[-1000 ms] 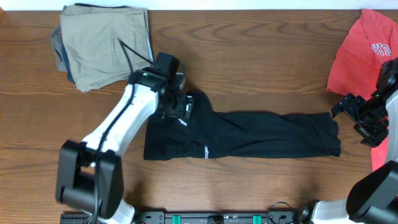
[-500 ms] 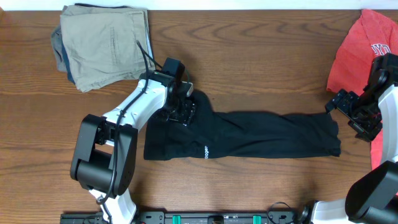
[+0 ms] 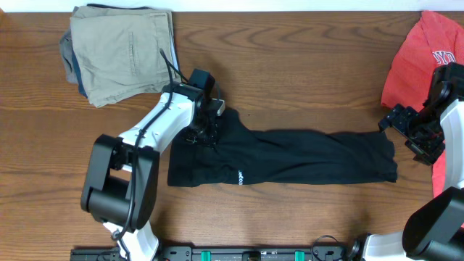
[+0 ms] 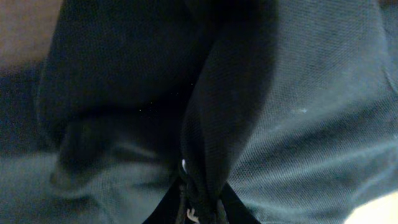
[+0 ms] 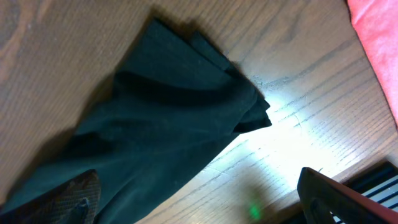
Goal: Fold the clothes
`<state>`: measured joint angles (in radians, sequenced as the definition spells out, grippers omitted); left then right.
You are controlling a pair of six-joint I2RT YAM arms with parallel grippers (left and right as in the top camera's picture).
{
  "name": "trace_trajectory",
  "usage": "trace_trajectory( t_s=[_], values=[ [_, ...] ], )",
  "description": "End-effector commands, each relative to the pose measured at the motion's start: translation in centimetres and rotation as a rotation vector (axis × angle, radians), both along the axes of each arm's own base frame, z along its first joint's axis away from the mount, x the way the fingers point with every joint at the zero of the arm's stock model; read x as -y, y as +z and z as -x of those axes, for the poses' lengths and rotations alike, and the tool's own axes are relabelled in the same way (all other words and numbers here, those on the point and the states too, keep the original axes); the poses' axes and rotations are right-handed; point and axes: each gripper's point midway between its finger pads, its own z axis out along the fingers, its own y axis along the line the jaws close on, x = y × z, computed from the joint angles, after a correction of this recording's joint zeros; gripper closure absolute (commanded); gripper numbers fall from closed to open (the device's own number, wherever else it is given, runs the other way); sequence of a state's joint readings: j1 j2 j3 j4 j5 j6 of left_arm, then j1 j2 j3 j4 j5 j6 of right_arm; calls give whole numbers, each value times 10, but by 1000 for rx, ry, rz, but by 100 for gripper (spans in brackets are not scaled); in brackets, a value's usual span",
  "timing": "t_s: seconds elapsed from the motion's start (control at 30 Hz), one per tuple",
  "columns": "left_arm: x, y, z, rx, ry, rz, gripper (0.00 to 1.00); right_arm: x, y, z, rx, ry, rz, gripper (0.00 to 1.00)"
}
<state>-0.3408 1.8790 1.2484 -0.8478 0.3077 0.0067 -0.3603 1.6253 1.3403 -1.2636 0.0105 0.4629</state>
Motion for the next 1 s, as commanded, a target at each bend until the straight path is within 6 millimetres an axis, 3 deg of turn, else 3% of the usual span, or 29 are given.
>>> trace_trajectory(
  t_s=[0.0,0.27,0.5,0.73,0.83,0.9,0.97],
  values=[
    [-3,25,3,27,68,6,87,-5,-5,2,-4,23,-1,1],
    [-12,61,30,-9,174,-5,86,-8,-32,8,-19,23,-8,1],
    [-25,65,65,-144,185,-66,84,-17,-52,10,-4,23,-54,3],
    [-32,67,82,-214,194,-108,87,-20,-56,12,-6,23,-67,4],
    [-40,68,89,-234,195,-155,74,-20,-56,13,-10,25,-68,4],
    [-48,68,94,-247,191,-197,61,-21,-56,13,-10,42,-69,4],
    [-52,68,94,-245,189,-218,59,-22,-56,12,-6,58,-76,3]
  ],
)
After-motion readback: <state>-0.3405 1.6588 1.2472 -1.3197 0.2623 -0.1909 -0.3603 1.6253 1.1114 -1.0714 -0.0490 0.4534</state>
